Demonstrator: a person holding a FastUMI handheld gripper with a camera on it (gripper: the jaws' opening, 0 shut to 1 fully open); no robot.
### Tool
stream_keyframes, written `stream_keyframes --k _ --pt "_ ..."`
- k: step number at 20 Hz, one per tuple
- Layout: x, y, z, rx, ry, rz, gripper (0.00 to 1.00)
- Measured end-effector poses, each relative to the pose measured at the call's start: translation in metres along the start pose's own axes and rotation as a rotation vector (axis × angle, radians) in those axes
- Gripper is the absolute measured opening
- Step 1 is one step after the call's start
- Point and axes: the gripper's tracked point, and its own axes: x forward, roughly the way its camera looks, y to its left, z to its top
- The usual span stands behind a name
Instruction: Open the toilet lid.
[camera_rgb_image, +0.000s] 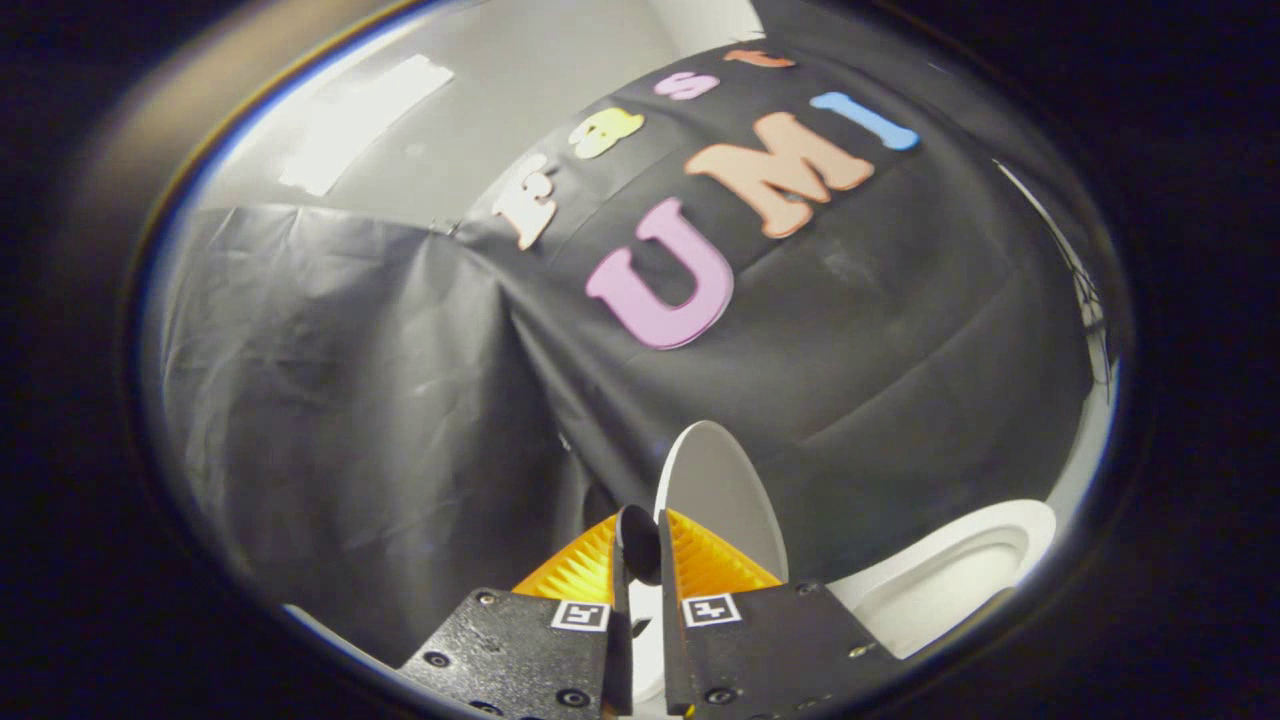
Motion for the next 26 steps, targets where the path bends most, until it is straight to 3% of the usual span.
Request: stream_keyframes --k 9,13,17,21,26 --pt "0.065 0.090 -0.053 -0.232 0.181 0.131 0.12" --pt "0.076 0.104 -0.075 -0.354 0.285 0.168 0.16" --pt "0.079 0.107 -0.075 -0.389 0.313 0.166 0.19" --pt "0.075 0.101 -0.066 -0.413 0.289 0.107 0.28" --pt "0.072 0.088 -0.051 -0.360 0.252 0.150 0.44"
